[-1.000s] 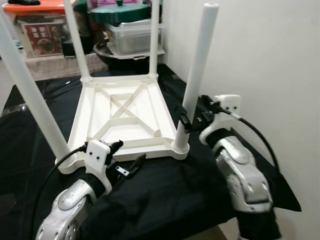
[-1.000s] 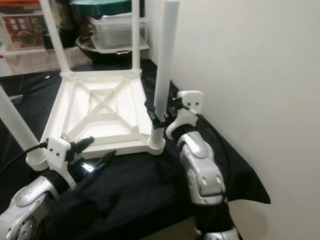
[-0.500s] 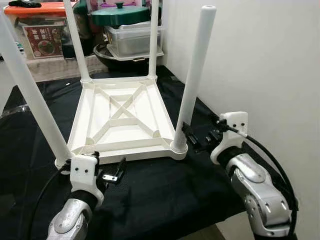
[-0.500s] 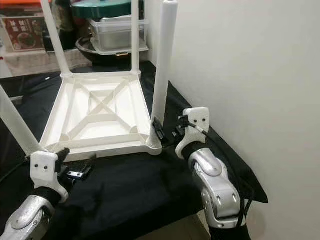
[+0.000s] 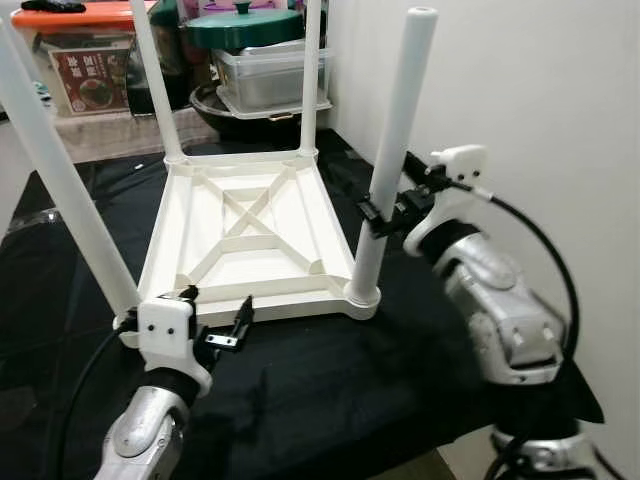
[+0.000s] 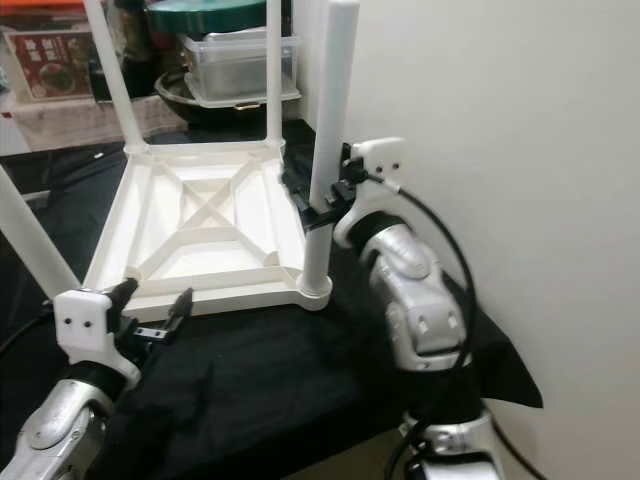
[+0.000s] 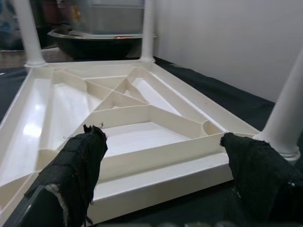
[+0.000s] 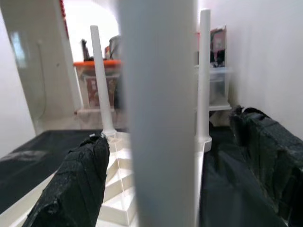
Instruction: Building children table
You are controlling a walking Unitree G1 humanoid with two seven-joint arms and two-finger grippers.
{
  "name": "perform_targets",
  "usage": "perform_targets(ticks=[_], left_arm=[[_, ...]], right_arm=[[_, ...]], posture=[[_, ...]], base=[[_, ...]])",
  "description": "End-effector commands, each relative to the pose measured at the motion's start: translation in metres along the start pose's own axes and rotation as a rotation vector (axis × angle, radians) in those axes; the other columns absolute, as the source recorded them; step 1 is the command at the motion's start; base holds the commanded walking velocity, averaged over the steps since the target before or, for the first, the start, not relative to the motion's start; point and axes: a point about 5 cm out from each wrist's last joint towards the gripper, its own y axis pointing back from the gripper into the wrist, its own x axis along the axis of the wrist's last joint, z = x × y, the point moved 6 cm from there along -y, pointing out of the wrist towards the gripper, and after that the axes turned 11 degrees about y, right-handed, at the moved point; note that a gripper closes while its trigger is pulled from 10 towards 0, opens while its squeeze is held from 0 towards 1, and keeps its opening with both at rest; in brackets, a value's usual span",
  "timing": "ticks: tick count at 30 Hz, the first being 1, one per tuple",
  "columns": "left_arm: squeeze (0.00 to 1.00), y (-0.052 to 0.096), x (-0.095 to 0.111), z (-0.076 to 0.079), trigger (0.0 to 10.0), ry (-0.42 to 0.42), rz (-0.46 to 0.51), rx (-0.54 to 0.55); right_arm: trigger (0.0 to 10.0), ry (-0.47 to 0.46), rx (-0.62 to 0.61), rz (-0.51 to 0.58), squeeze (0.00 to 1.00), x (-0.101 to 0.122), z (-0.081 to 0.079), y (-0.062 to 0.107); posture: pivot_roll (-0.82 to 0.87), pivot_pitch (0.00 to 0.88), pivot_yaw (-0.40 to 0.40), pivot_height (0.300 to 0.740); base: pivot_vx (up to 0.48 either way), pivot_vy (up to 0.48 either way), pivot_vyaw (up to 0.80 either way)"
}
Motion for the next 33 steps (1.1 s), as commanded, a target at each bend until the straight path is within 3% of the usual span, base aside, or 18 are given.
perform_targets(ticks=[1,3,4,5,7,11,12,13,14,15,19,21,28,33], left_arm=[[0.0,0.0,-0.004,0.0,10.0,-0.006,-0.004,0.011],[0.0,0.0,-0.004,0.0,10.0,-0.006,-0.004,0.011],[0.0,-0.001,-0.004,0.001,10.0,-0.002,0.0,0.016],[0.0,-0.001,-0.004,0.001,10.0,-0.002,0.0,0.016],[0.0,-0.001,-0.007,0.003,10.0,0.009,0.003,0.019],[0.0,-0.001,-0.008,0.005,10.0,0.012,0.0,0.015],[0.0,-0.002,-0.009,0.005,10.0,0.013,-0.001,0.011],[0.0,-0.003,-0.009,0.005,10.0,0.013,-0.002,0.008],[0.0,-0.003,-0.009,0.005,10.0,0.013,-0.002,0.008],[0.0,-0.004,-0.009,0.004,10.0,0.01,-0.003,0.008],[0.0,-0.005,-0.009,0.003,10.0,0.007,-0.004,0.009],[0.0,-0.004,-0.011,0.004,10.0,0.006,-0.008,0.012],[0.0,-0.004,-0.013,0.002,10.0,0.002,-0.011,0.021],[0.0,-0.004,-0.013,0.001,10.0,0.0,-0.012,0.022]], right_arm=[[10.0,0.011,-0.025,0.051,0.0,0.025,0.019,-0.013],[10.0,0.011,-0.025,0.051,0.0,0.025,0.019,-0.013],[10.0,0.025,-0.042,0.081,0.0,0.044,0.031,-0.021],[10.0,0.025,-0.042,0.081,0.0,0.044,0.031,-0.021],[10.0,0.033,-0.076,0.13,0.0,0.07,0.048,-0.03],[9.6,0.024,-0.09,0.156,0.0,0.081,0.055,-0.033],[4.9,-0.01,-0.089,0.179,0.0,0.091,0.059,-0.034],[1.8,-0.027,-0.081,0.191,0.0,0.096,0.061,-0.036],[1.8,-0.027,-0.081,0.191,0.0,0.096,0.061,-0.036],[0.0,-0.054,-0.07,0.183,0.0,0.096,0.06,-0.037],[0.0,-0.073,-0.051,0.151,0.0,0.089,0.058,-0.039],[0.0,-0.131,-0.037,0.082,0.0,0.072,0.055,-0.04],[0.0,-0.183,-0.011,-0.046,0.0,0.046,0.048,-0.042],[0.0,-0.208,0.012,-0.085,0.0,0.038,0.043,-0.041]], posture=[[0.01,0.0,-0.054,0.74],[0.01,0.0,-0.054,0.74],[0.0,0.0,-0.059,0.74],[0.0,0.0,-0.059,0.74],[0.0,0.0,-0.059,0.74],[-0.01,0.0,-0.053,0.74],[-0.01,0.0,-0.054,0.74],[-0.02,0.0,-0.056,0.74],[-0.02,0.0,-0.056,0.74],[-0.02,0.0,-0.057,0.74],[-0.02,0.0,-0.059,0.74],[-0.02,0.0,-0.062,0.74],[-0.01,0.0,-0.065,0.74],[-0.01,0.0,-0.065,0.74]], base=[[0.0,0.0,0.0],[0.0,0.0,0.0],[0.0,0.0,0.0],[0.0,0.0,0.0],[0.0,0.0,0.0],[0.0,0.0,0.0],[0.0,0.0,0.0],[0.0,0.0,0.0],[0.0,0.0,0.0],[0.0,0.0,0.0],[0.0,0.0,0.0],[0.0,0.0,0.0],[0.0,0.0,0.0],[0.0,0.0,0.0]])
